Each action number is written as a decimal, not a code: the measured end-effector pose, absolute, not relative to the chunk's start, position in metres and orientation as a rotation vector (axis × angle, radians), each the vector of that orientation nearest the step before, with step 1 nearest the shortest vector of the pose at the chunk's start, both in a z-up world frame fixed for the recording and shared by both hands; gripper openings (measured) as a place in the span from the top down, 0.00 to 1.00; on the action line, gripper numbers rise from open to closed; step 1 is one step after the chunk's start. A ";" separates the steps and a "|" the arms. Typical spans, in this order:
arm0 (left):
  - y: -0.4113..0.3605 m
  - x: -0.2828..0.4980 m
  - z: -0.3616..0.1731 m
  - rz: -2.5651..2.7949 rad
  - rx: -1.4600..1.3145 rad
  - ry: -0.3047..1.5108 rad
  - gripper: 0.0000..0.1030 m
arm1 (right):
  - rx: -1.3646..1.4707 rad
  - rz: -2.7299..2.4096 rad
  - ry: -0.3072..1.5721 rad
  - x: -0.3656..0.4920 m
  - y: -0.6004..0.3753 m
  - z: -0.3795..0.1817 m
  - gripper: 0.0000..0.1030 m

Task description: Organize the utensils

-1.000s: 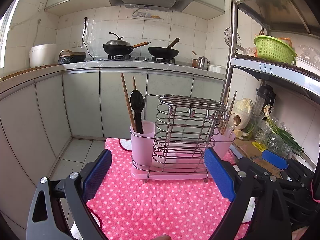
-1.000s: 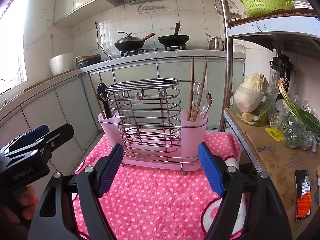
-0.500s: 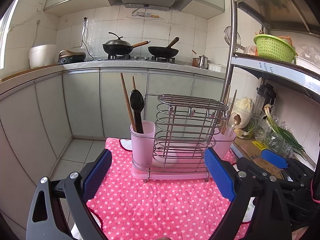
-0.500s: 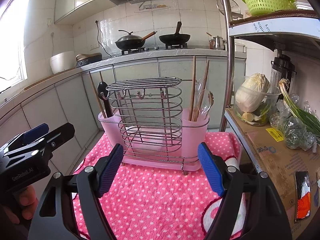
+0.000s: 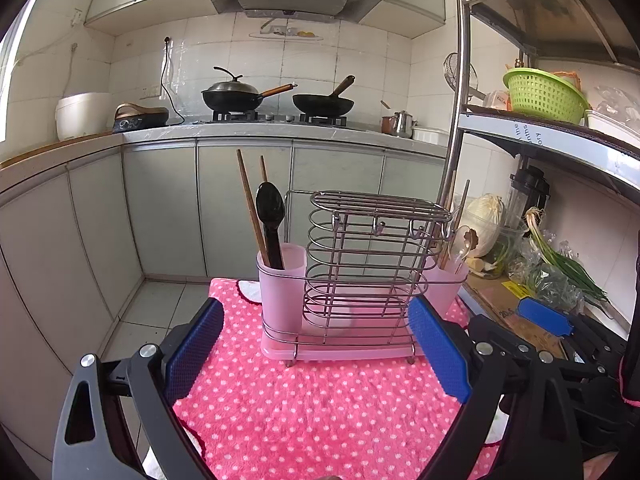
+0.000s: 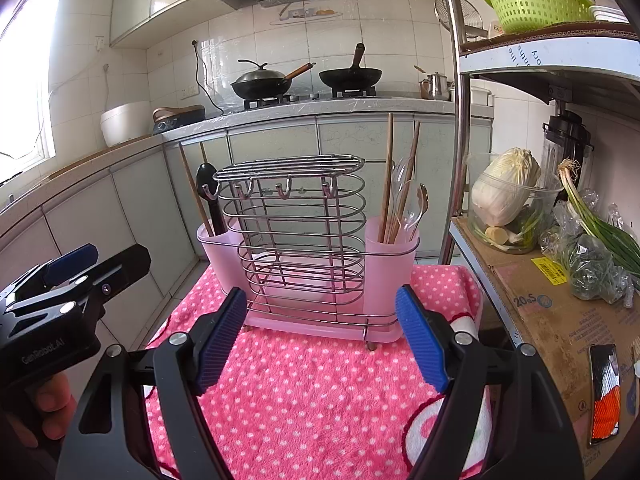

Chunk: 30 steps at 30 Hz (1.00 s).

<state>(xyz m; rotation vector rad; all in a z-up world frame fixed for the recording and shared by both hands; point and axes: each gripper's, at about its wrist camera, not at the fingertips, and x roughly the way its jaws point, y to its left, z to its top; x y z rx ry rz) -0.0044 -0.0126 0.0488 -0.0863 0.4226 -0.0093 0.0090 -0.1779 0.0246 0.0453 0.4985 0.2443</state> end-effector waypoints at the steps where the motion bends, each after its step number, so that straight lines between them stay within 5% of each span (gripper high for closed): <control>1: -0.013 -0.004 0.049 -0.009 -0.086 0.423 0.11 | 0.045 0.244 0.498 0.009 -0.178 0.025 0.25; 30: -0.014 -0.006 0.049 -0.019 -0.079 0.429 0.11 | 0.042 0.245 0.501 0.010 -0.178 0.024 0.25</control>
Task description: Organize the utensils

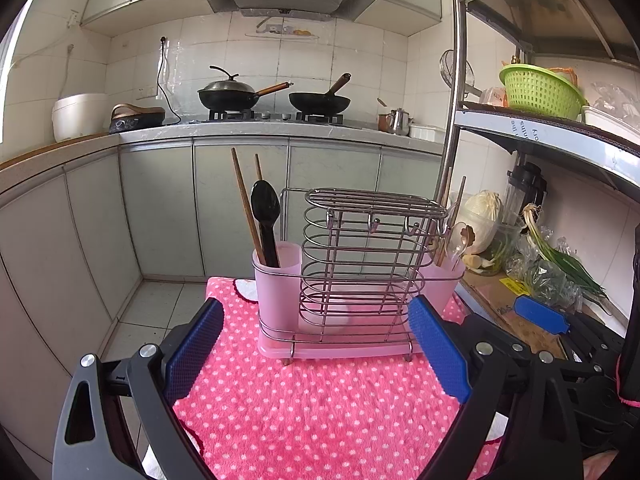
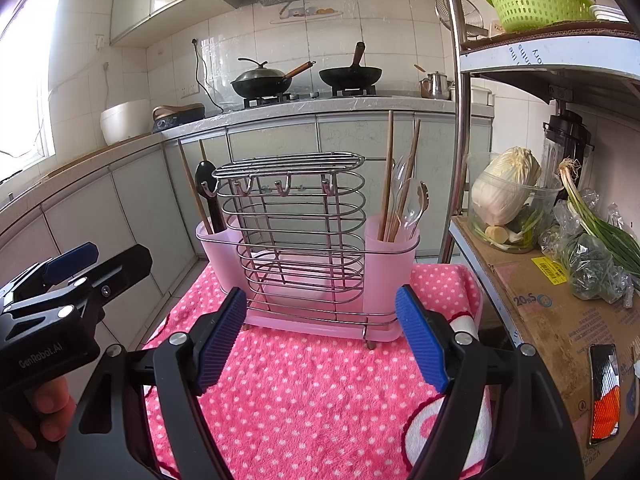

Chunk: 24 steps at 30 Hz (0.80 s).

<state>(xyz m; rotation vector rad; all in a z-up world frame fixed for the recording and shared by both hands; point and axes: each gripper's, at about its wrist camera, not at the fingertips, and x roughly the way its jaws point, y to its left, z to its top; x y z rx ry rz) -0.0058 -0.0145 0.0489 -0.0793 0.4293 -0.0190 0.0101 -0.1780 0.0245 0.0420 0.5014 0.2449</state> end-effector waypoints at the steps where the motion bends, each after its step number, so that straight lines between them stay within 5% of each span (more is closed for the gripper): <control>1: -0.014 -0.005 0.049 -0.020 -0.079 0.429 0.11 | 0.041 0.244 0.501 0.010 -0.178 0.025 0.25; 24: -0.013 0.009 0.041 -0.025 -0.081 0.463 0.11 | 0.040 0.249 0.522 0.021 -0.183 0.018 0.25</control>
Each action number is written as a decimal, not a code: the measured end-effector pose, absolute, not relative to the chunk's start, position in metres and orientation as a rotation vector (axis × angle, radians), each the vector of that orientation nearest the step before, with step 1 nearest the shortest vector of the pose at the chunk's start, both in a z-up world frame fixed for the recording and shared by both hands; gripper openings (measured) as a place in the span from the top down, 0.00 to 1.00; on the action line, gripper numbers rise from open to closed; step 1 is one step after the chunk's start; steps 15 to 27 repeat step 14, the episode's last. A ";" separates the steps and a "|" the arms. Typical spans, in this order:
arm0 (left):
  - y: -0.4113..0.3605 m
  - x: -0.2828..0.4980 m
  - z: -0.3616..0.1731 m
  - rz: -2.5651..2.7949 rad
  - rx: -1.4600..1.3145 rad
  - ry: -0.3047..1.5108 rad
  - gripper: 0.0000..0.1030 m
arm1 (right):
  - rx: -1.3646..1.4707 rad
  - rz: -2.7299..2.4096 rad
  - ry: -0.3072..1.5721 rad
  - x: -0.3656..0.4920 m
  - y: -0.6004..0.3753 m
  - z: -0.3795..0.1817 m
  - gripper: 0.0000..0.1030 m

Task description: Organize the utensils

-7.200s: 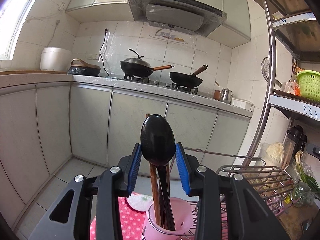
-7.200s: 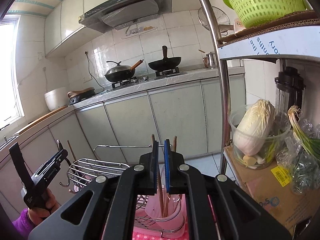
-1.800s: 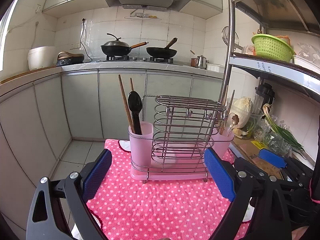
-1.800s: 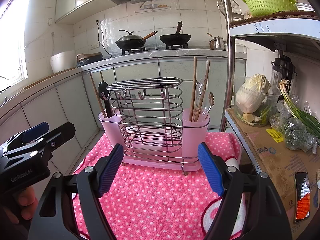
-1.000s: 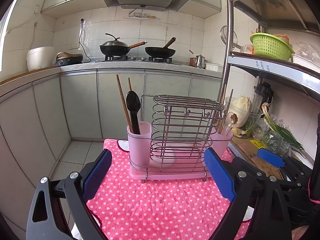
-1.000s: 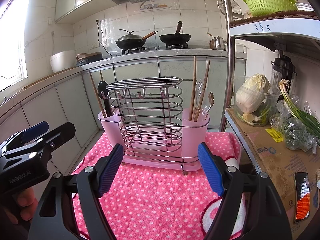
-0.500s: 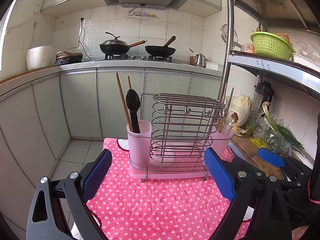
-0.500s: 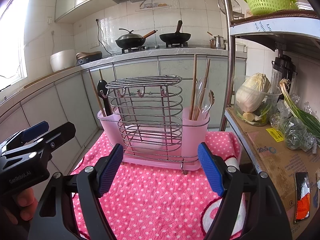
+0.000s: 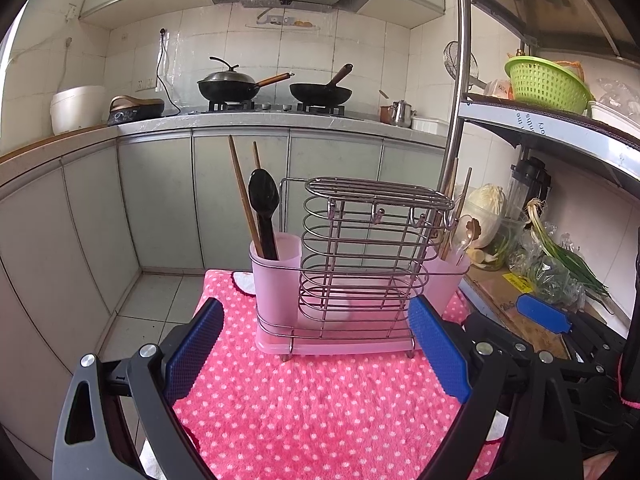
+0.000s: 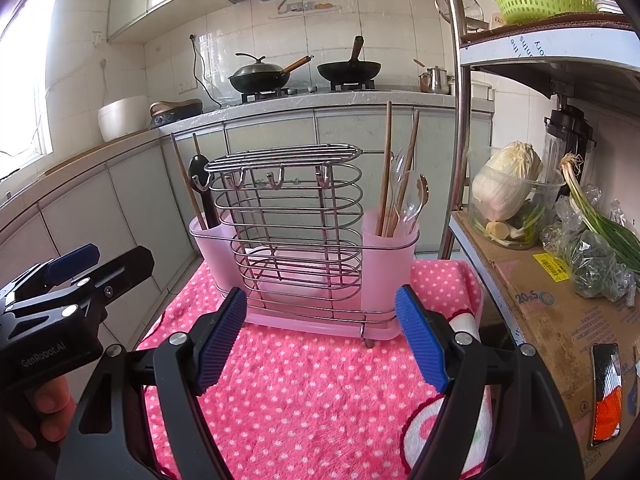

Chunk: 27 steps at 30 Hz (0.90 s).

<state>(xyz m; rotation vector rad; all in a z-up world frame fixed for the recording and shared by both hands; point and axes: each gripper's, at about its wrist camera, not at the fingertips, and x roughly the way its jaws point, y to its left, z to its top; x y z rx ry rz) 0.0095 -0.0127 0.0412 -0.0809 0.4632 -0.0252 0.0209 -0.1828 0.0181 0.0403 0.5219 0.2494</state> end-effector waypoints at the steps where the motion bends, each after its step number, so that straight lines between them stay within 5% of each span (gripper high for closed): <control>1: -0.013 0.011 0.040 -0.024 -0.080 0.465 0.11 | 0.040 0.250 0.523 0.022 -0.183 0.018 0.25; 27: -0.014 0.025 0.030 -0.026 -0.080 0.496 0.11 | 0.047 0.248 0.555 0.036 -0.189 0.006 0.25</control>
